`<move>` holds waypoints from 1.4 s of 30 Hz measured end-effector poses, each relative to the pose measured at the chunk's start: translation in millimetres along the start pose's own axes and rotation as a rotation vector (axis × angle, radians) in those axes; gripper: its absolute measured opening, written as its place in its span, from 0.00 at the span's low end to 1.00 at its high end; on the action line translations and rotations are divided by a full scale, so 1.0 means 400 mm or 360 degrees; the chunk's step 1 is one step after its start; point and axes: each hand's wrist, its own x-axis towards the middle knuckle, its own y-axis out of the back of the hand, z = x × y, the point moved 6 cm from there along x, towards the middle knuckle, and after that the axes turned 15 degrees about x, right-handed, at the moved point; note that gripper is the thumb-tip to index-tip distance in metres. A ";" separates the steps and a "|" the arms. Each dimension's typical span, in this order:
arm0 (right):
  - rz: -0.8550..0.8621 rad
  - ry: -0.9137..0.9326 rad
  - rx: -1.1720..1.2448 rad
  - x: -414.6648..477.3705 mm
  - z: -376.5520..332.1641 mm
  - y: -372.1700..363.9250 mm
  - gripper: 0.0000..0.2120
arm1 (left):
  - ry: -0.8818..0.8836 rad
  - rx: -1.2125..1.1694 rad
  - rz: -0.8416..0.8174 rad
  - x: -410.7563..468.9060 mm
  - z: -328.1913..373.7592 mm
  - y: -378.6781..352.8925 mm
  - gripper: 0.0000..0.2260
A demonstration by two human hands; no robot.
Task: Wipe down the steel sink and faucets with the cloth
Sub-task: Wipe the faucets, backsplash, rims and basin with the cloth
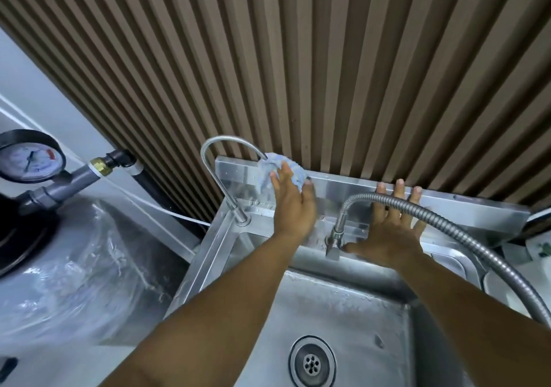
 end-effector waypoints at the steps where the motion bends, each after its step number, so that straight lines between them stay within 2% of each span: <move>1: -0.0030 -0.0009 -0.0009 0.000 0.000 0.001 0.70 | 0.0132 -0.0047 0.0056 0.028 -0.014 0.022 0.28; 6: -0.0158 -0.0043 -0.0018 -0.010 -0.006 0.006 0.70 | 0.0854 -0.0395 0.0459 0.153 -0.080 0.155 0.28; 8: -0.0184 -0.0049 -0.0029 -0.010 -0.007 0.006 0.69 | 0.0993 -0.0463 0.0512 0.184 -0.125 0.186 0.28; 9: -0.0187 -0.0059 -0.0033 -0.008 -0.008 0.006 0.69 | 0.0973 -0.0402 0.0507 0.191 -0.138 0.186 0.28; 10: -0.0186 -0.0077 -0.0035 -0.006 -0.008 0.006 0.69 | 0.0874 -0.0296 0.0515 0.186 -0.141 0.170 0.29; 12: -0.0175 -0.0108 -0.0048 -0.003 -0.010 0.001 0.69 | 0.0434 -0.0117 0.0520 0.133 -0.112 0.096 0.29; 15: -0.0170 -0.0181 -0.0084 -0.006 -0.009 0.002 0.70 | -0.0356 0.0177 0.0225 -0.002 -0.043 -0.057 0.29; 18: -0.0194 -0.0228 -0.0131 -0.012 -0.011 0.005 0.70 | -0.0993 0.0721 0.0035 -0.045 -0.048 -0.112 0.29; 20: -0.0186 -0.0271 -0.0158 -0.013 -0.012 0.006 0.69 | -0.1236 0.0959 0.0039 -0.029 -0.079 -0.102 0.30; 21: -0.0182 -0.0293 -0.0158 -0.014 -0.014 0.004 0.69 | -0.1257 0.0988 0.0062 -0.020 -0.099 -0.089 0.30; 23: -0.0182 -0.0308 -0.0167 -0.014 -0.019 -0.002 0.70 | -0.0979 0.0892 0.0198 0.019 -0.139 -0.043 0.29; 25: -0.0176 -0.0324 -0.0172 -0.014 -0.020 -0.006 0.69 | -0.0460 0.0659 0.0383 0.078 -0.160 0.015 0.29; 27: -0.0166 -0.0338 -0.0167 -0.013 -0.021 -0.007 0.69 | -0.0051 0.0297 0.0456 0.127 -0.157 0.066 0.30; 29: -0.0161 -0.0341 -0.0184 -0.013 -0.021 -0.010 0.69 | 0.0089 0.0124 0.0485 0.143 -0.142 0.084 0.31; 30: -0.0164 -0.0343 -0.0182 -0.013 -0.022 -0.010 0.69 | 0.0042 0.0195 0.0475 0.136 -0.137 0.079 0.30; 32: -0.0164 -0.0336 -0.0164 -0.014 -0.026 -0.010 0.70 | -0.0344 0.0576 0.0395 0.083 -0.125 0.035 0.30; 35: -0.0171 -0.0354 -0.0173 -0.016 -0.026 -0.010 0.71 | -0.1273 0.1140 0.0120 -0.004 -0.081 -0.070 0.32; 37: -0.0164 -0.0377 -0.0165 -0.015 -0.030 -0.010 0.71 | -0.1774 0.1372 0.0063 -0.017 -0.023 -0.108 0.31; 39: -0.0170 -0.0405 -0.0163 -0.012 -0.029 -0.011 0.70 | -0.2031 0.1493 0.0018 -0.008 0.037 -0.120 0.28; 42: -0.0171 -0.0400 -0.0172 -0.010 -0.025 -0.013 0.69 | -0.2055 0.1454 -0.0002 0.006 0.051 -0.107 0.28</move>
